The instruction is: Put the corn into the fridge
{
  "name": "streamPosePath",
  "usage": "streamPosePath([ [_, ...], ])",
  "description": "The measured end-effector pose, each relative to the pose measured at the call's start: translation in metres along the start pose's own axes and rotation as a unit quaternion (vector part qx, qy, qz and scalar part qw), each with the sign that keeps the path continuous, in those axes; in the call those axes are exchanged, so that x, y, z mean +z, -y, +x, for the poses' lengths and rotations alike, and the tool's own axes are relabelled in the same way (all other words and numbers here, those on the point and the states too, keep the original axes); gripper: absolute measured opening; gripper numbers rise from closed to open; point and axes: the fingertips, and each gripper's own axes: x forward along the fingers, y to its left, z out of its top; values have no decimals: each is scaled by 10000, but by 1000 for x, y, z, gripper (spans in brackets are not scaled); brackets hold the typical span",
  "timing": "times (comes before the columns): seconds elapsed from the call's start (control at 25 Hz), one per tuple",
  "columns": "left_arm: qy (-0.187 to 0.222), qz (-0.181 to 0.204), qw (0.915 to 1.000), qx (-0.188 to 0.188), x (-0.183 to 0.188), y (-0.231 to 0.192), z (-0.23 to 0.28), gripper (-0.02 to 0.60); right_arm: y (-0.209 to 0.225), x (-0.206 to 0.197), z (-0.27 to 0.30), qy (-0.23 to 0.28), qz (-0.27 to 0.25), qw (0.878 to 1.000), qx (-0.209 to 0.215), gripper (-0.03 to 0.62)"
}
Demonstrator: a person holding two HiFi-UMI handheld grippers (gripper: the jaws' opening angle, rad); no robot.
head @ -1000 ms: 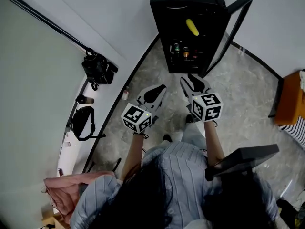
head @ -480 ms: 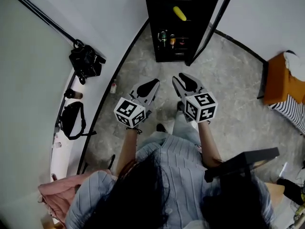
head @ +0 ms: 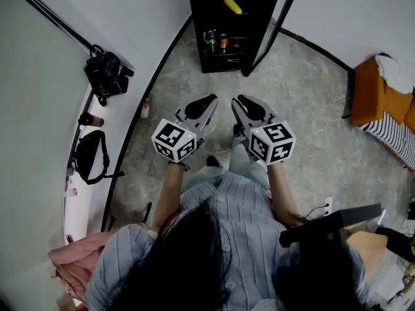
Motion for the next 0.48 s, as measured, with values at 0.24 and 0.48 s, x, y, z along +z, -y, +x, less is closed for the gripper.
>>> streamPosePath([
  [0.24, -17, 70, 9998, -161, 1, 16, 2, 8, -12, -4, -9, -29, -135, 9999, 21, 69],
  [0.48, -10, 82, 9999, -150, 1, 16, 0, 9, -15, -6, -9, -47, -239, 9997, 40, 54],
])
